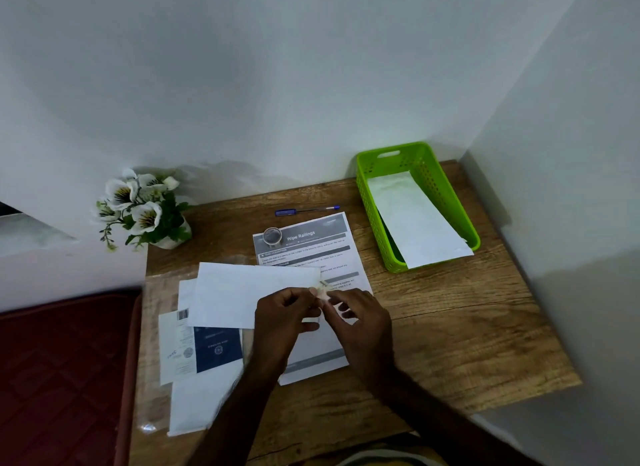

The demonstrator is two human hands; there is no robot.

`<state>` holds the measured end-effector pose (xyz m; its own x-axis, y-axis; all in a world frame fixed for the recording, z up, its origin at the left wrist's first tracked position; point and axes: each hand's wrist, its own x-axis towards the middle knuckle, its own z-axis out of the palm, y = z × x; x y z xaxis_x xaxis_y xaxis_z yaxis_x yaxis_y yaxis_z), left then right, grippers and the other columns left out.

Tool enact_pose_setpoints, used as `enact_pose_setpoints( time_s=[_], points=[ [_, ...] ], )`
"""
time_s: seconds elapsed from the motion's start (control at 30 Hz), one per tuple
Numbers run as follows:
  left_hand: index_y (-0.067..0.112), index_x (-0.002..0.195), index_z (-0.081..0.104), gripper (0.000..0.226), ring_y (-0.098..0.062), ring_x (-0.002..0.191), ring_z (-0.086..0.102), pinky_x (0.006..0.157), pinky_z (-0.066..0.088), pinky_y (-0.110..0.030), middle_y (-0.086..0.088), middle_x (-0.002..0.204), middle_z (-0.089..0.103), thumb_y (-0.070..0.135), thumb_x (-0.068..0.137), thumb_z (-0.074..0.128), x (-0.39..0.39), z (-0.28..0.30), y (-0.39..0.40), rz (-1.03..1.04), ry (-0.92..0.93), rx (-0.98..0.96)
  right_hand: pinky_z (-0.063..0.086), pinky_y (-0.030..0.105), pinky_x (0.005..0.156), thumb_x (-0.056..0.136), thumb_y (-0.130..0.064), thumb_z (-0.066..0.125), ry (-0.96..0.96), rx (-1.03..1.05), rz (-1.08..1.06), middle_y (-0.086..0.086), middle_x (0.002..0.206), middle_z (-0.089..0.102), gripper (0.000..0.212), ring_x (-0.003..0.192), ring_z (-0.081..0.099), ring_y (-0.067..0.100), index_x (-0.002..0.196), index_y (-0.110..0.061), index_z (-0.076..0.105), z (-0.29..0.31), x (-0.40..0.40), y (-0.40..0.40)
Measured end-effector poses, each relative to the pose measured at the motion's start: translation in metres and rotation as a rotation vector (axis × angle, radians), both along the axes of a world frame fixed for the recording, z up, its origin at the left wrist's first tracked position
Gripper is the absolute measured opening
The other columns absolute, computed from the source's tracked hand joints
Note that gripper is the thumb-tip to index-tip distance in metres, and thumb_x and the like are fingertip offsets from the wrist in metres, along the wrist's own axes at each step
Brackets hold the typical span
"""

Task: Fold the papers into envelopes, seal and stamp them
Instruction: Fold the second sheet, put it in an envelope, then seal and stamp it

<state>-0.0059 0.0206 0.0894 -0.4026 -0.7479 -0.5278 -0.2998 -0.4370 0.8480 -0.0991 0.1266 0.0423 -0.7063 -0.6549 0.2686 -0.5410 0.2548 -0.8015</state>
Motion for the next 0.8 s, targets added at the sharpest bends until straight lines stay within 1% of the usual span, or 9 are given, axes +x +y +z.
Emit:
enact_pose_setpoints(
  time_s=[0.1,0.2,0.33,0.4,0.47,0.53,0.63,0.73,0.8],
  points=[
    [0.014,0.100,0.073,0.010,-0.019,0.079,0.076,0.063,0.062,-0.025,-0.005,0.094,0.077,0.021,0.097,0.067,0.005,-0.006,-0.009,-0.100,-0.088,-0.079,0.059,0.017,0.069,0.090,-0.034,0.075,-0.348,0.029,-0.121,-0.019,0.095,0.073,0.015,0.088,0.068,-0.002,0.103,-0.027,0.075,0.008,-0.004,-0.003],
    [0.022,0.091,0.072,0.007,-0.014,0.076,0.074,0.064,0.062,-0.025,-0.003,0.091,0.076,0.023,0.097,0.067,0.010,-0.011,-0.018,-0.285,-0.198,-0.237,0.065,0.036,0.070,0.089,-0.039,0.076,-0.551,0.095,-0.078,-0.017,0.094,0.075,0.021,0.089,0.070,0.004,0.104,-0.026,0.078,0.013,-0.012,-0.003],
    [0.026,0.090,0.072,0.008,-0.009,0.078,0.067,0.072,0.057,-0.024,0.013,0.086,0.069,0.028,0.097,0.067,0.015,-0.013,-0.025,-0.601,-0.313,-0.503,0.063,0.032,0.066,0.086,-0.038,0.079,-0.536,0.190,0.080,-0.013,0.093,0.076,0.024,0.082,0.071,0.008,0.103,-0.022,0.080,0.016,-0.018,0.000],
    [0.022,0.098,0.075,0.013,-0.007,0.082,0.063,0.077,0.048,-0.019,0.009,0.094,0.071,0.031,0.098,0.065,0.016,-0.013,-0.027,-0.716,-0.357,-0.644,0.060,0.029,0.064,0.086,-0.033,0.080,-0.503,0.231,0.142,-0.014,0.089,0.075,0.016,0.078,0.070,0.009,0.096,-0.022,0.081,0.014,-0.017,0.001],
    [0.020,0.102,0.076,0.016,-0.006,0.086,0.061,0.083,0.049,-0.022,0.005,0.102,0.073,0.030,0.099,0.064,0.016,-0.015,-0.031,-0.771,-0.363,-0.730,0.060,0.031,0.062,0.086,-0.028,0.079,-0.525,0.254,0.150,-0.013,0.085,0.075,0.008,0.075,0.070,0.011,0.090,-0.021,0.081,0.011,-0.015,0.001],
    [0.020,0.104,0.076,0.016,-0.005,0.089,0.061,0.087,0.051,-0.025,0.005,0.105,0.074,0.029,0.100,0.063,0.016,-0.016,-0.031,-0.745,-0.331,-0.757,0.061,0.033,0.057,0.087,-0.023,0.078,-0.609,0.248,0.123,-0.010,0.083,0.076,0.007,0.072,0.070,0.014,0.089,-0.018,0.082,0.014,-0.014,0.000],
    [0.021,0.110,0.074,0.018,-0.001,0.089,0.064,0.082,0.052,-0.019,0.013,0.106,0.072,0.030,0.100,0.062,0.015,-0.018,-0.027,-0.489,-0.240,-0.704,0.060,0.031,0.055,0.087,-0.018,0.079,-0.928,0.186,-0.006,0.000,0.080,0.077,0.006,0.067,0.066,0.014,0.088,-0.013,0.081,0.025,-0.012,-0.004],
    [0.027,0.107,0.069,0.011,-0.011,0.090,0.070,0.070,0.059,-0.022,0.007,0.103,0.073,0.031,0.100,0.062,0.014,-0.019,-0.019,-0.173,-0.215,-0.435,0.061,0.032,0.062,0.084,-0.024,0.083,-1.212,0.116,-0.145,0.004,0.089,0.079,0.016,0.079,0.069,0.020,0.095,-0.013,0.080,0.032,-0.010,-0.006],
    [0.027,0.106,0.068,0.009,-0.016,0.091,0.072,0.068,0.062,-0.025,0.003,0.104,0.074,0.031,0.098,0.065,0.015,-0.021,-0.010,-0.062,-0.189,-0.271,0.060,0.031,0.067,0.082,-0.026,0.084,-1.335,0.071,-0.185,0.006,0.098,0.079,0.024,0.090,0.069,0.023,0.102,-0.013,0.079,0.033,-0.008,-0.008]
  ],
)
